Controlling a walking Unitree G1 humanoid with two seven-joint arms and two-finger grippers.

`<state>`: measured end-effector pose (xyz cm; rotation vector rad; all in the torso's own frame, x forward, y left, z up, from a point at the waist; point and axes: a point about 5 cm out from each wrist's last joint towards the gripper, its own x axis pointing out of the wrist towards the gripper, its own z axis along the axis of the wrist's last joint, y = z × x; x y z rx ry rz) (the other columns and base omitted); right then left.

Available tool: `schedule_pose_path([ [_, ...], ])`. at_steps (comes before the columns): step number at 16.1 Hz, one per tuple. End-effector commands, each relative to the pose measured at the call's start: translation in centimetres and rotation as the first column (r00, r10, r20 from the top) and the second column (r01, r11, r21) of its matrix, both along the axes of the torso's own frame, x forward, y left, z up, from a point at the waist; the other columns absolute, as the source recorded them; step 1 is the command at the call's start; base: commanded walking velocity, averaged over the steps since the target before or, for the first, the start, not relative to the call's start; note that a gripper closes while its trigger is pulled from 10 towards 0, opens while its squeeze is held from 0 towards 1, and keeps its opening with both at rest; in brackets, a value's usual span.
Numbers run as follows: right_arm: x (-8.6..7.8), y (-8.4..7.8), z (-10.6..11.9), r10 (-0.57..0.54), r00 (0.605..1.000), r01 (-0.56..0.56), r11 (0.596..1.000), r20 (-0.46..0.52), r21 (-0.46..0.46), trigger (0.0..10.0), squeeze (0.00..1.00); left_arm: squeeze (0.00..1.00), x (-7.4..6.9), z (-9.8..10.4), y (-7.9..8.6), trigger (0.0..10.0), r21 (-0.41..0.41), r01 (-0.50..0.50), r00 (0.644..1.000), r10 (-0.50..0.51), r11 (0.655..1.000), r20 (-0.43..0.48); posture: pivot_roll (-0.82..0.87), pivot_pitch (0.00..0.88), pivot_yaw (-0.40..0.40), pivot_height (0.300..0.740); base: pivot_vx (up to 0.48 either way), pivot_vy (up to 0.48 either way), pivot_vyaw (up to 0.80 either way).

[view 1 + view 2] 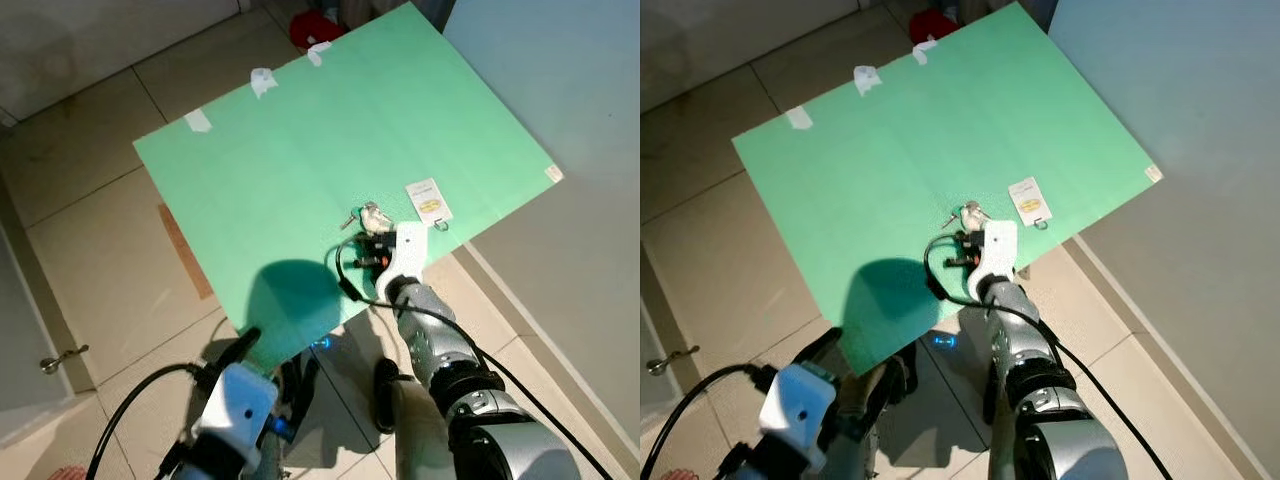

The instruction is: Hang keys on a hook

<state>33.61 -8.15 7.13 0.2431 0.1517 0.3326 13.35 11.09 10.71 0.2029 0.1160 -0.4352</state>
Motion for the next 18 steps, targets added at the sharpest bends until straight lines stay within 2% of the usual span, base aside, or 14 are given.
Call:
schedule_pose_path([
  [1, -0.5, 0.0, -0.2, 0.003, 1.0, -0.003, 0.999, -0.012, 0.035, 0.0, 0.0, 0.0, -0.3, -0.8, -0.1, 10.0, 0.012, -0.002, 0.999, 0.003, 1.0, -0.044, 0.03, 0.469, -0.002, 0.74, 0.0, 0.0, 0.0],
  [4, -0.3, 0.3, 1.8, 0.019, 0.999, -0.022, 0.997, 0.035, 0.081, 0.0, 0.0, 0.0, 0.9, -1.0, -0.3, 10.0, 0.032, -0.005, 0.999, 0.006, 0.999, -0.035, 0.01, 0.436, -0.003, 0.74, 0.0, 0.0, 0.0],
  [7, 0.2, 0.1, 4.3, 0.053, 0.995, -0.061, 0.993, 0.08, 0.105, 0.0, 0.0, 0.0, 3.1, -1.1, -0.7, 10.0, 0.054, -0.014, 1.0, 0.015, 0.998, -0.017, -0.02, 0.386, -0.002, 0.74, 0.0, 0.0, 0.0],
  [9, 0.5, 0.3, 6.4, 0.116, 0.986, -0.127, 0.987, 0.122, 0.093, 0.0, 0.0, 0.0, 5.3, -1.0, -0.8, 10.0, 0.036, -0.05, 0.999, 0.05, 0.998, 0.002, -0.05, 0.324, -0.001, 0.74, 0.0, 0.0, 0.0],
  [12, 1.2, 0.8, 10.3, 0.236, 0.949, -0.253, 0.965, 0.209, 0.063, 0.0, 0.0, 0.0, 8.0, -0.8, -0.8, 10.0, 0.05, -0.061, 0.997, 0.059, 0.997, 0.051, -0.08, 0.248, 0.003, 0.74, 0.0, 0.0, 0.0],
  [14, 1.5, 0.5, 12.3, 0.298, 0.92, -0.314, 0.949, 0.253, 0.025, 0.0, 0.0, 0.0, 9.4, -0.7, -0.7, 10.0, 0.067, -0.054, 0.996, 0.049, 0.996, 0.078, -0.09, 0.197, 0.01, 0.74, 0.0, 0.0, 0.0],
  [15, 1.6, 0.4, 12.6, 0.313, 0.913, -0.327, 0.945, 0.261, 0.012, 0.0, 0.0, 0.0, 9.9, -0.6, -0.5, 10.0, 0.075, -0.051, 0.995, 0.045, 0.996, 0.086, -0.09, 0.183, 0.013, 0.74, 0.0, 0.0, 0.0],
  [17, 2.2, -0.9, 12.7, 0.358, 0.899, -0.358, 0.933, 0.251, -0.048, 0.0, 0.0, 0.0, 12.2, -0.1, 0.6, 10.0, 0.096, -0.011, 0.994, 0.0, 0.995, 0.112, -0.09, 0.119, 0.026, 0.74, 0.0, 0.0, 0.0],
  [18, 2.3, -1.3, 12.6, 0.37, 0.897, -0.367, 0.928, 0.24, -0.058, 0.0, 0.0, 0.0, 12.6, 0.1, 0.9, 10.0, 0.095, 0.002, 0.993, -0.013, 0.995, 0.118, -0.09, 0.108, 0.027, 0.74, 0.0, 0.0, 0.0],
])
